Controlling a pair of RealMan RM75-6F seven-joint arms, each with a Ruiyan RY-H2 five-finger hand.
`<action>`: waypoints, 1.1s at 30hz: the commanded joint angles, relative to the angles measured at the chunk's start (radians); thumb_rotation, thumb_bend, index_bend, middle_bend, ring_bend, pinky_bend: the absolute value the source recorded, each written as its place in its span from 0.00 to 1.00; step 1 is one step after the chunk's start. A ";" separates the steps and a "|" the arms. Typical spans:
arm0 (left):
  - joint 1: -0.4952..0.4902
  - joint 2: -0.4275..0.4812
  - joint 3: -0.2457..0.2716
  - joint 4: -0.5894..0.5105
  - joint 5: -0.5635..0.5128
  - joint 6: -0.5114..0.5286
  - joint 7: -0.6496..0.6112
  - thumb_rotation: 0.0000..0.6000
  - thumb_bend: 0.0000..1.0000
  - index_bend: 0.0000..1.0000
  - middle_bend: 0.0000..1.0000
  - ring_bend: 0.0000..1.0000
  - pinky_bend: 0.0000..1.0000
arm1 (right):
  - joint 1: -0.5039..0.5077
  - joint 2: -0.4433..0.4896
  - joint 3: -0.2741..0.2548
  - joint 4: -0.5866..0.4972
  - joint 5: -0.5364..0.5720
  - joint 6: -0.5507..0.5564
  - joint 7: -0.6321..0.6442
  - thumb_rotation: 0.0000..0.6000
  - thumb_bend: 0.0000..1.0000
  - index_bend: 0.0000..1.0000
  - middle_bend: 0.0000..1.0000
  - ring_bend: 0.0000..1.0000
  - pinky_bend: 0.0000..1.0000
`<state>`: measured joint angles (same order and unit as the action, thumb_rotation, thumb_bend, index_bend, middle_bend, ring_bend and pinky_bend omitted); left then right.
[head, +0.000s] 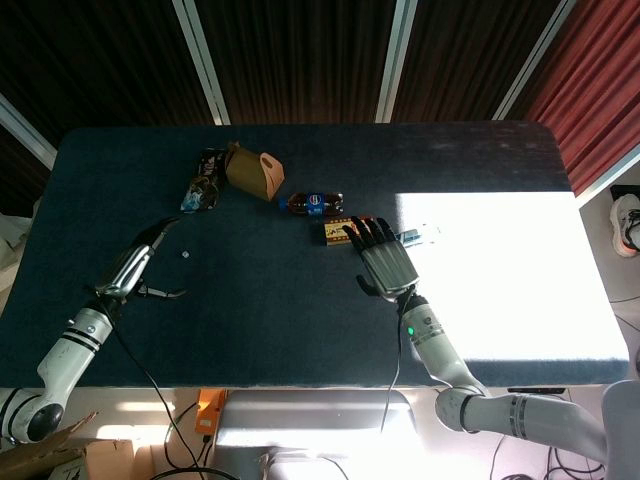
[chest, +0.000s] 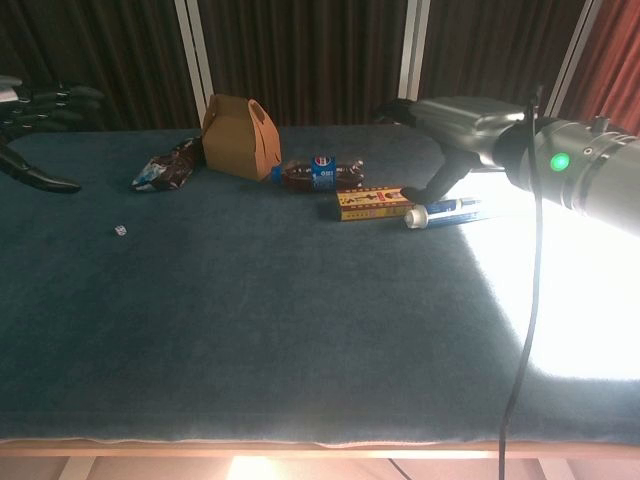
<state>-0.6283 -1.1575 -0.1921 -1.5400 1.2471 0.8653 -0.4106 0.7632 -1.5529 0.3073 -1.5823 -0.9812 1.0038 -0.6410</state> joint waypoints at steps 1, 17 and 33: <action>0.002 -0.004 0.000 -0.003 -0.009 0.005 0.012 1.00 0.17 0.00 0.00 0.00 0.03 | 0.002 0.006 -0.007 -0.003 0.006 0.005 0.003 1.00 0.31 0.00 0.00 0.00 0.00; 0.085 -0.042 0.035 -0.090 -0.158 0.210 0.396 1.00 0.34 0.31 0.00 0.00 0.08 | -0.215 0.256 -0.223 -0.084 -0.436 0.254 0.304 1.00 0.31 0.00 0.00 0.00 0.00; -0.010 -0.385 -0.015 0.329 -0.267 0.107 0.527 1.00 0.69 0.38 0.00 0.00 0.08 | -0.400 0.347 -0.344 0.091 -0.620 0.419 0.570 1.00 0.31 0.00 0.00 0.00 0.00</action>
<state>-0.6118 -1.4977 -0.1909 -1.2671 1.0068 1.0132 0.1094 0.3706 -1.2094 -0.0321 -1.4963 -1.5917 1.4236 -0.0606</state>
